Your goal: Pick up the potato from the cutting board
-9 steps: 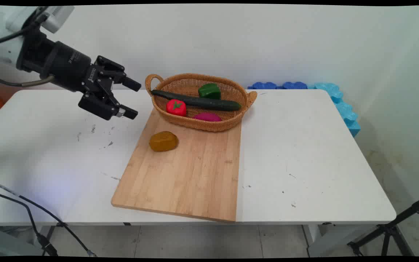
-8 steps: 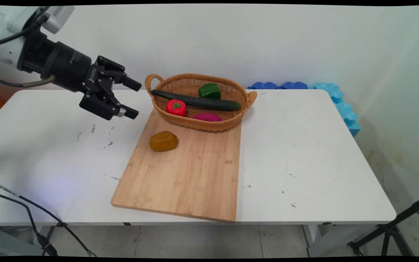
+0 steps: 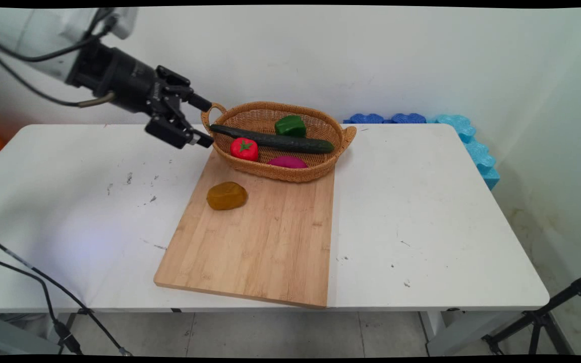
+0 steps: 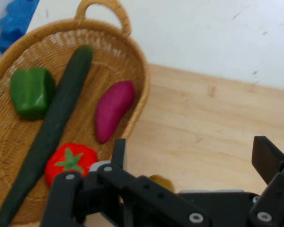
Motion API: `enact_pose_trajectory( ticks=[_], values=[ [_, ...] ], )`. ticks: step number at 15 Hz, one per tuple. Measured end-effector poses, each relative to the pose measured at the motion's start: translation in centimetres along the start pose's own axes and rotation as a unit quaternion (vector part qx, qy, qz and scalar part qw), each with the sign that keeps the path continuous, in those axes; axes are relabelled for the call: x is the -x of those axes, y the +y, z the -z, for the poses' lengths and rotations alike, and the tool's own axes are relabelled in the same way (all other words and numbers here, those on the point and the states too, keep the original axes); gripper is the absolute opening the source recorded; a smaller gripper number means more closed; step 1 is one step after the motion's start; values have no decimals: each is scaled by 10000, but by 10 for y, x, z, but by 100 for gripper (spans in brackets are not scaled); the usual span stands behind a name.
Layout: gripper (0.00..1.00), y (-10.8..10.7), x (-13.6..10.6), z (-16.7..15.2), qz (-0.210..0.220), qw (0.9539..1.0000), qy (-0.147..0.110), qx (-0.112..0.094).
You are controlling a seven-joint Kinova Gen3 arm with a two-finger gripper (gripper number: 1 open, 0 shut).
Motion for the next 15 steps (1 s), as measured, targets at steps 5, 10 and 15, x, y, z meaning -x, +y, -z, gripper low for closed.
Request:
enact_pose_trajectory(
  ticks=[5,10,15],
  values=[
    [100,-28,-1,-41,2,9961,-861,-191],
    [100,-35,17,-83,105,9868,-1610,-131],
    [100,-35,31,-122,237,9761,-2158,3]
  ],
)
